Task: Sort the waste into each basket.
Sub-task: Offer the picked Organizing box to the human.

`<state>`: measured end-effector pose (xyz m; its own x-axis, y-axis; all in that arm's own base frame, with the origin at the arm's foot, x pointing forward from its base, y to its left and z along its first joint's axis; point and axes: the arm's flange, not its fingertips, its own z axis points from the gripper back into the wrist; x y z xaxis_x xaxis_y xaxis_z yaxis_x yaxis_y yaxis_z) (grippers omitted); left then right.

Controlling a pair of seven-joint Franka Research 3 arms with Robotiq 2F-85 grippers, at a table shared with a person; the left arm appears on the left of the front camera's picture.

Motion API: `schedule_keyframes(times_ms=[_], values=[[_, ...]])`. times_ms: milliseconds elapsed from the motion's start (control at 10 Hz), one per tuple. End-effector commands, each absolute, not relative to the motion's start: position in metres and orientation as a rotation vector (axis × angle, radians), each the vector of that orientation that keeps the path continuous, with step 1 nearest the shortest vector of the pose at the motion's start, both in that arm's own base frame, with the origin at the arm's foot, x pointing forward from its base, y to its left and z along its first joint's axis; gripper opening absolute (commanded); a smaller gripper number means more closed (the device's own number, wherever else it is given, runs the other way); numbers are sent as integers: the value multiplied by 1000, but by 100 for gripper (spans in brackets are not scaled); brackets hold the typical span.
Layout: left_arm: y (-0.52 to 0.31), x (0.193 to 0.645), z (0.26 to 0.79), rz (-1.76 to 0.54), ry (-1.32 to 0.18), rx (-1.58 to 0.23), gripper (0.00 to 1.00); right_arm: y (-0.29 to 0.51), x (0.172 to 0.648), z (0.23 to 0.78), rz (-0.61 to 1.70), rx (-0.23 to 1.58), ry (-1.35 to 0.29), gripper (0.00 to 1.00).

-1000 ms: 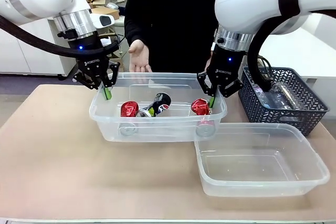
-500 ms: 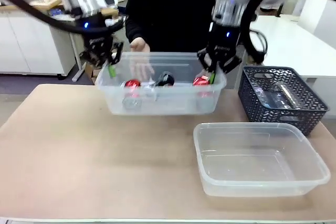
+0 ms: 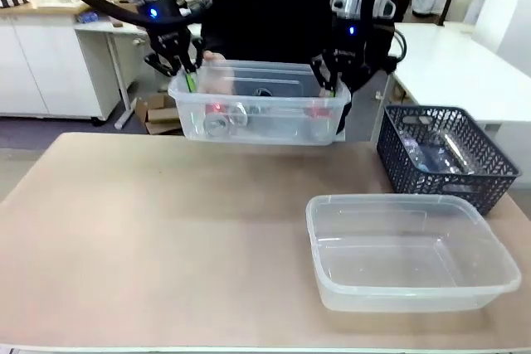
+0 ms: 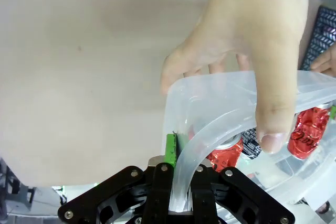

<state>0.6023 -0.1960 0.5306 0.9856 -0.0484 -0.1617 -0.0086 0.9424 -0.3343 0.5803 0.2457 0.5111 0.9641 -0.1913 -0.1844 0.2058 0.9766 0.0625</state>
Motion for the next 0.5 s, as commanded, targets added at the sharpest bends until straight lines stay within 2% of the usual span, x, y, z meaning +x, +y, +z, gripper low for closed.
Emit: schedule_keyframes(times_ms=[0,100,400], values=[[-192,616,539,58,179,-388,5,240,588,496,-223,72,167,3],[-196,602,531,-20,169,-341,5,246,580,511,-201,81,179,3],[-196,602,531,-20,169,-341,5,246,580,511,-201,81,179,3]])
